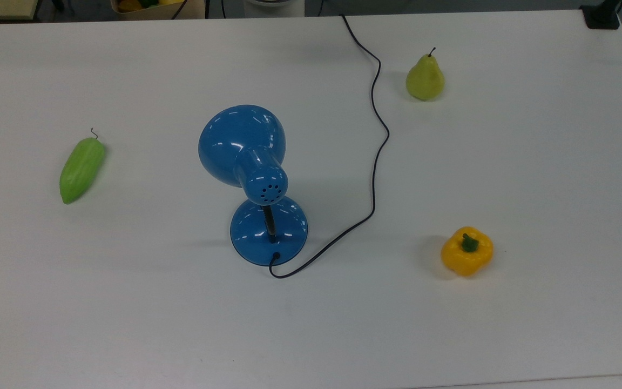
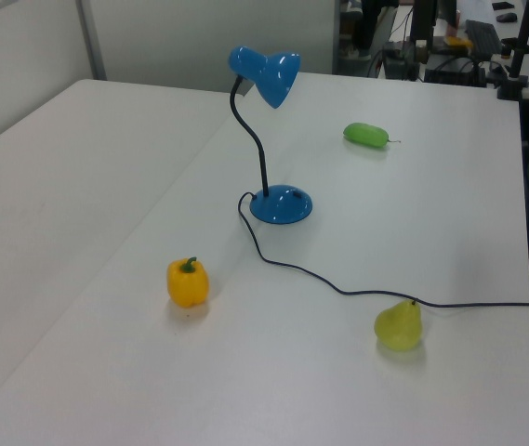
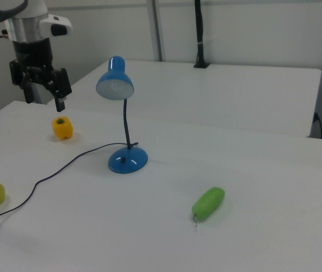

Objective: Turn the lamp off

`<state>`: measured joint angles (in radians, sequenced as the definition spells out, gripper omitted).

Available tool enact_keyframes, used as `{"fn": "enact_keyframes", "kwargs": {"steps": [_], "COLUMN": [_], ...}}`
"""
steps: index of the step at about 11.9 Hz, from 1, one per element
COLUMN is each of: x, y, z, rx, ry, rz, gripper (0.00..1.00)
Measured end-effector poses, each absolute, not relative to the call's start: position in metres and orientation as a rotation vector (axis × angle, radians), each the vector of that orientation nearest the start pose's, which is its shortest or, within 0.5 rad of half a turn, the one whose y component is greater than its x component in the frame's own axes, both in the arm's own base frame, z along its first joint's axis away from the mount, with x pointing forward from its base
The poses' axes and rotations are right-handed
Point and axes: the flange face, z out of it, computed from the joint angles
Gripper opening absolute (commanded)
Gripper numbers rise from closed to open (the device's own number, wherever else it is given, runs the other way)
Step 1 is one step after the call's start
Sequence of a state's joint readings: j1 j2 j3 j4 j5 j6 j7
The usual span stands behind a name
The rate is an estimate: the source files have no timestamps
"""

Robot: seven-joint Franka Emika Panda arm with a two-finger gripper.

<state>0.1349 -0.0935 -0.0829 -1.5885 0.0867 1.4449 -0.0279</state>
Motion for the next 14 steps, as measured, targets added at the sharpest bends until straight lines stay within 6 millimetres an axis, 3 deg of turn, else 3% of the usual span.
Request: {"fn": "enact_keyframes", "kwargs": {"steps": [3,5,8,12,14], "x": [0.524,0.537,0.544,0.554,0.559], "y": [0.015,0.019,0.039,0.078,0.074], "z": [0.661,0.655,0.649,0.617,0.604], "rx": [-3.043,-3.038,-3.025,-3.032,-3.034], "ry": [-0.074,-0.038,0.087,-0.076,-0.222], "rz": [-0.062,-0.156,-0.205,-0.207,-0.208], "gripper": [1.00,1.00,1.00,1.00,1.00]}}
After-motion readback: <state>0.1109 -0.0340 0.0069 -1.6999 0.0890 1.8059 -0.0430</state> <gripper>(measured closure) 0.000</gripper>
